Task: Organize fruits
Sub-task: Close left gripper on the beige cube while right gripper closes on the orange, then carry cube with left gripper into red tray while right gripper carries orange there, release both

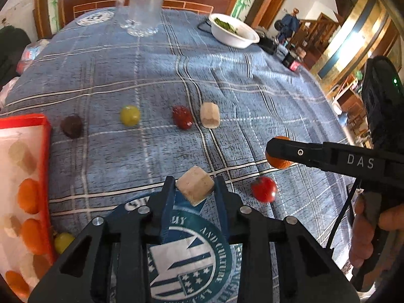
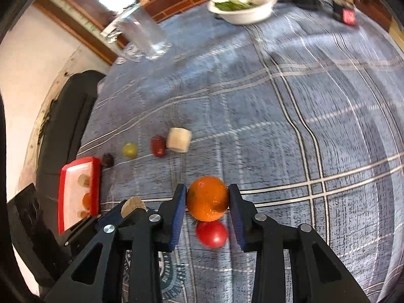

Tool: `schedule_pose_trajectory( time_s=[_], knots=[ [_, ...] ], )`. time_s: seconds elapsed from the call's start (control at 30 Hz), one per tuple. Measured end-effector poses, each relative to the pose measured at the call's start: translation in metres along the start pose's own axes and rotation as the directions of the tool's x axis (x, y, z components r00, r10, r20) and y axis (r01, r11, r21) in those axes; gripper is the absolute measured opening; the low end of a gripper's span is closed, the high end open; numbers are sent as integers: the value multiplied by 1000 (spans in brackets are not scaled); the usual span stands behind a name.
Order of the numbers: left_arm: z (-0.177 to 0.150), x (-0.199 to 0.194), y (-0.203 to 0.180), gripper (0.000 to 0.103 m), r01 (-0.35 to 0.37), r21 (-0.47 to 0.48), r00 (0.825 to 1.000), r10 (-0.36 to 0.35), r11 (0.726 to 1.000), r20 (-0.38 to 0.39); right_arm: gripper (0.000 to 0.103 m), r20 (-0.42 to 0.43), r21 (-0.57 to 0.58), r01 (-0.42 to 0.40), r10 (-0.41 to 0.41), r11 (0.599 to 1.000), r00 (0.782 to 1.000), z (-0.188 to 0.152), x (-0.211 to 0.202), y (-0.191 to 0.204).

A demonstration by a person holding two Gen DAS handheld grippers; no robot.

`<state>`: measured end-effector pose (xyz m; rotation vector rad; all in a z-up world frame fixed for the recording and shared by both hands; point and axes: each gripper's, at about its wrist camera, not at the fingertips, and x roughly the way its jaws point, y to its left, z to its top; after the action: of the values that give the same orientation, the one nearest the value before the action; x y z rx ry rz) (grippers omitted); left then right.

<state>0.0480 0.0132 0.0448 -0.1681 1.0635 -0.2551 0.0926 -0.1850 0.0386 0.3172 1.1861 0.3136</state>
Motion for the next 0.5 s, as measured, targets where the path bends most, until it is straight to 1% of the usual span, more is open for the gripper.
schedule_pose_trajectory(
  time_s=[0.17,0.5],
  knots=[
    [-6,-18,11,29,-10,-28,1000,11,1000,28,34,12,-74,-9,10,997,1000,-3,-4,27],
    [-18,-48,27,29,-27,-76,996,33,997,79,34,-10,-165,-36,35,986,999,-14,4,68]
  ],
)
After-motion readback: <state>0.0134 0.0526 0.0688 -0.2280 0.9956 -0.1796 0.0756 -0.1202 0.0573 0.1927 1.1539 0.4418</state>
